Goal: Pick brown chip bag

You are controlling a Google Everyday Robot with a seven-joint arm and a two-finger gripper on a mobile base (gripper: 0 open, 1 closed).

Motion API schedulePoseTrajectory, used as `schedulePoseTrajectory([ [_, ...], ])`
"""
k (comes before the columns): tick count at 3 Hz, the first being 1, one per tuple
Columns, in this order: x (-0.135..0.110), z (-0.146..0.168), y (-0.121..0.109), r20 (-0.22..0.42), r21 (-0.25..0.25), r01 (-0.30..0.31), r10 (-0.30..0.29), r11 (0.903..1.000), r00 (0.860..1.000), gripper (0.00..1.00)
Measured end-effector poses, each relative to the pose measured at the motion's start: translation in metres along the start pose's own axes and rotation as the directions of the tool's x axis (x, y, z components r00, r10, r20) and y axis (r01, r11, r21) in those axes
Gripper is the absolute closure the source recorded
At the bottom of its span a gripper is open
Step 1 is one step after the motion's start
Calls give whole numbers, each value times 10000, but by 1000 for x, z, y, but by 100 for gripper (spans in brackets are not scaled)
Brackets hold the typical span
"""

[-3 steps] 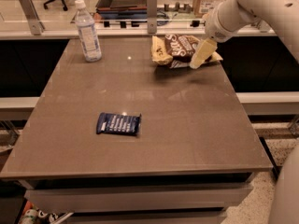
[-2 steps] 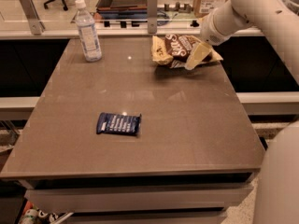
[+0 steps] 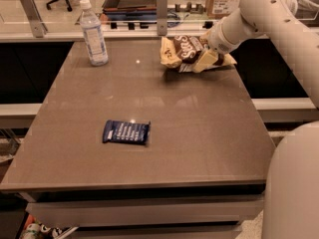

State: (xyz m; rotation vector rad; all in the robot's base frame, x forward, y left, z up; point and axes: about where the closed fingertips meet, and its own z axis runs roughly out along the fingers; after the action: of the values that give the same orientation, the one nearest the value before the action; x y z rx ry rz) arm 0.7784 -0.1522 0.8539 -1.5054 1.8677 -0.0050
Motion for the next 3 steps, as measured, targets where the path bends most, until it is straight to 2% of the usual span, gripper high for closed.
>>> schedulePoseTrajectory([
  [3, -1, 6, 3, 4, -113, 7, -7, 9999, 10000, 98],
])
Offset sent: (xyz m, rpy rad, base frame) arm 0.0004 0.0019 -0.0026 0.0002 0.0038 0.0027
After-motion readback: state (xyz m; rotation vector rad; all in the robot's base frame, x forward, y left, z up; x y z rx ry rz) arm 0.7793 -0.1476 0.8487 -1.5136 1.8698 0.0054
